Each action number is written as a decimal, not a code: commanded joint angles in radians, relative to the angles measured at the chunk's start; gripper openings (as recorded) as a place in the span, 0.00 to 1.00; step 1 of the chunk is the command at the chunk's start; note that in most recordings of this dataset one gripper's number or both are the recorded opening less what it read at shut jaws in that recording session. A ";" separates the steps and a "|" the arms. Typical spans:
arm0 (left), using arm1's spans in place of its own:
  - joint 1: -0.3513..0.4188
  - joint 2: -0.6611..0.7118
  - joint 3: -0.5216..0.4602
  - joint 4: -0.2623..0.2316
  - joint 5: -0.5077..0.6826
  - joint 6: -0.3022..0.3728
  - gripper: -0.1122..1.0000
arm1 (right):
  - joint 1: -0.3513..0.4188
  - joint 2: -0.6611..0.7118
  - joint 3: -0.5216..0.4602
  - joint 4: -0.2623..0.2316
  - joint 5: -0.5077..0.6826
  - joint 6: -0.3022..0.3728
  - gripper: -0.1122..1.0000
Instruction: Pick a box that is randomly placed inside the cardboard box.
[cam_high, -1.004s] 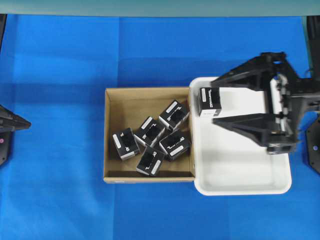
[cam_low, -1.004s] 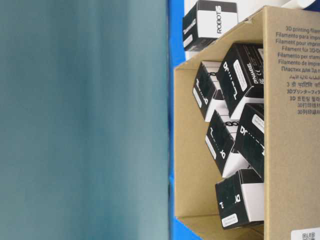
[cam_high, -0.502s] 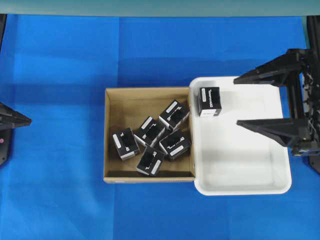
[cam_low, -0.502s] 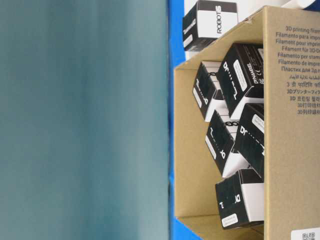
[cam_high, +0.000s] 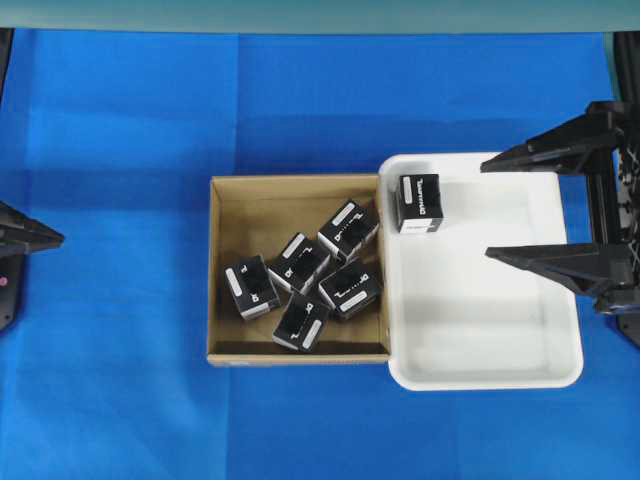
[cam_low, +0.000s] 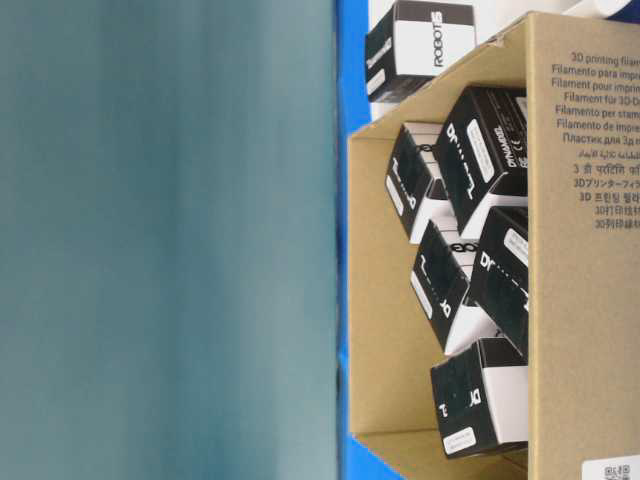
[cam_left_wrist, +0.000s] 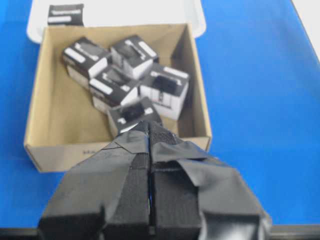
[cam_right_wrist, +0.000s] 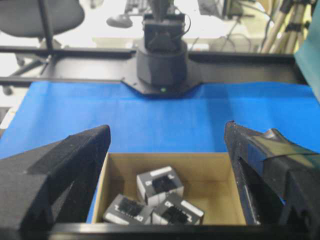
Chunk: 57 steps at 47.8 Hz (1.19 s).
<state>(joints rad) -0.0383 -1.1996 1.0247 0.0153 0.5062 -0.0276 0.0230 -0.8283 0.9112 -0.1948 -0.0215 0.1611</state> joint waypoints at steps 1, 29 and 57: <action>0.005 0.012 -0.012 0.002 -0.011 0.000 0.04 | 0.003 0.002 -0.006 -0.003 -0.003 -0.003 0.93; 0.003 0.014 -0.009 0.002 -0.081 0.005 0.04 | 0.003 -0.003 0.012 -0.002 0.000 -0.005 0.93; 0.005 0.015 0.012 0.002 -0.089 0.003 0.04 | 0.003 -0.002 0.012 -0.002 0.000 -0.003 0.92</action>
<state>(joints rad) -0.0368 -1.1965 1.0477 0.0138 0.4280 -0.0245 0.0245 -0.8330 0.9311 -0.1948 -0.0169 0.1580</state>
